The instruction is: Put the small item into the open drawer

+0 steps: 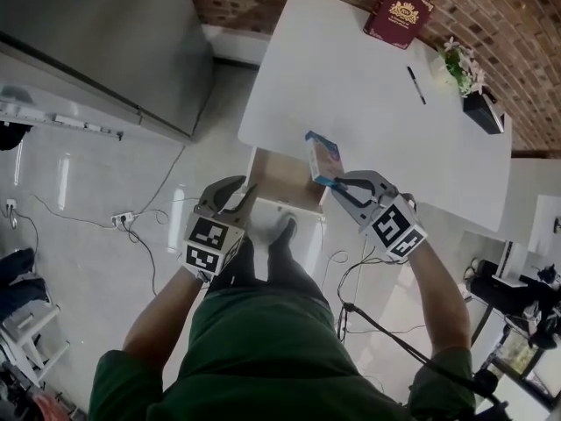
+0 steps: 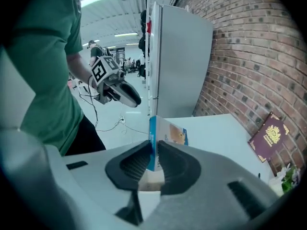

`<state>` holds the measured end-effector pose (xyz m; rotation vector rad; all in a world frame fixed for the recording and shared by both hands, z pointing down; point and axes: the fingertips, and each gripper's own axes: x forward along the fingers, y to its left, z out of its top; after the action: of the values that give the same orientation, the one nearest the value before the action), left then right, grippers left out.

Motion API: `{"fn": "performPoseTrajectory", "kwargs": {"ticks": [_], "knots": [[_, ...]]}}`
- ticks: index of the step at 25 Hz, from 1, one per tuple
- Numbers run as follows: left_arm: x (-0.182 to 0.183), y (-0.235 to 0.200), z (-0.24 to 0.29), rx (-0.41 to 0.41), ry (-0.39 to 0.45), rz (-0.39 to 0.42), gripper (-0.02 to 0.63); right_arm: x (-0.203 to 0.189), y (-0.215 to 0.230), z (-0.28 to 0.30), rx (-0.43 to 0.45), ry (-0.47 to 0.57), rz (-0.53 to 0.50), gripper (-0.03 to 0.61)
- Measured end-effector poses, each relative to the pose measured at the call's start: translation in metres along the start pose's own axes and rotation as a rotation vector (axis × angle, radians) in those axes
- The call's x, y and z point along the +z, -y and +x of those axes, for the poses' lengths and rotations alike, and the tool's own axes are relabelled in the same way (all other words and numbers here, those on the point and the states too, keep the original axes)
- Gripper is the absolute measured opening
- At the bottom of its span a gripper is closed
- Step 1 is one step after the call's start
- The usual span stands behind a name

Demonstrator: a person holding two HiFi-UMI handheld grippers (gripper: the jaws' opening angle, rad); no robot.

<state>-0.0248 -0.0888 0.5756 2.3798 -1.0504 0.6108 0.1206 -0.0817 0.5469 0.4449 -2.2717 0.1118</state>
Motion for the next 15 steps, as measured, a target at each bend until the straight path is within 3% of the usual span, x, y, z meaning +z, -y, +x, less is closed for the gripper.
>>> {"fn": "performPoseTrajectory", "kwargs": {"ticks": [9, 15], "knots": [[-0.025, -0.005, 0.006, -0.005, -0.038, -0.018, 0.097, -0.029, -0.074, 0.04, 0.167, -0.081, -0.054, 0.06], [-0.042, -0.011, 0.011, 0.005, -0.07, -0.023, 0.097, -0.077, -0.072, 0.078, 0.133, -0.159, 0.007, 0.06]]}}
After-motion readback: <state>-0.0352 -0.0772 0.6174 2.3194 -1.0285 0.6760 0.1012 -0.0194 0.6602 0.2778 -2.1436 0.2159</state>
